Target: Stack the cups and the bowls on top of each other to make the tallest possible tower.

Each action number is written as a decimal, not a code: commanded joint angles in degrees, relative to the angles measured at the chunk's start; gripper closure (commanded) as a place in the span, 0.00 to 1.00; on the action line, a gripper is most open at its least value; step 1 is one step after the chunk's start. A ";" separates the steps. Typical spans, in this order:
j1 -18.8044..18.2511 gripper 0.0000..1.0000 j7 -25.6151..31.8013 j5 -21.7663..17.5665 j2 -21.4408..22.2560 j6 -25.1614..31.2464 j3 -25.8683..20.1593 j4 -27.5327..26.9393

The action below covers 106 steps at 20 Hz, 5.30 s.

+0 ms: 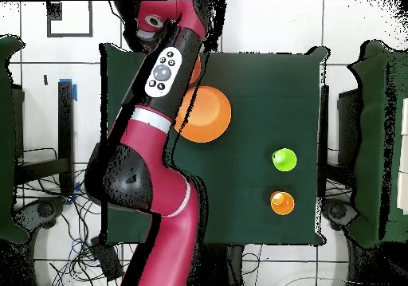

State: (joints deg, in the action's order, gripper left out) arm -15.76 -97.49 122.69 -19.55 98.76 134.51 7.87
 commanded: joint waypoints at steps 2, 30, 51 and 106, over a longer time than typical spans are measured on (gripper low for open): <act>-0.27 1.00 17.74 2.77 1.09 1.81 8.61 -4.93; 0.68 0.00 15.53 -1.04 -0.40 -16.52 4.20 -4.23; -0.29 1.00 19.31 -0.67 -0.99 -18.15 3.30 -4.81; -2.96 1.00 17.76 -18.59 1.19 7.22 2.56 -2.40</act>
State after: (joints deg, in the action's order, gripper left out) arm -17.78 -88.29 120.64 -15.80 103.03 149.05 10.11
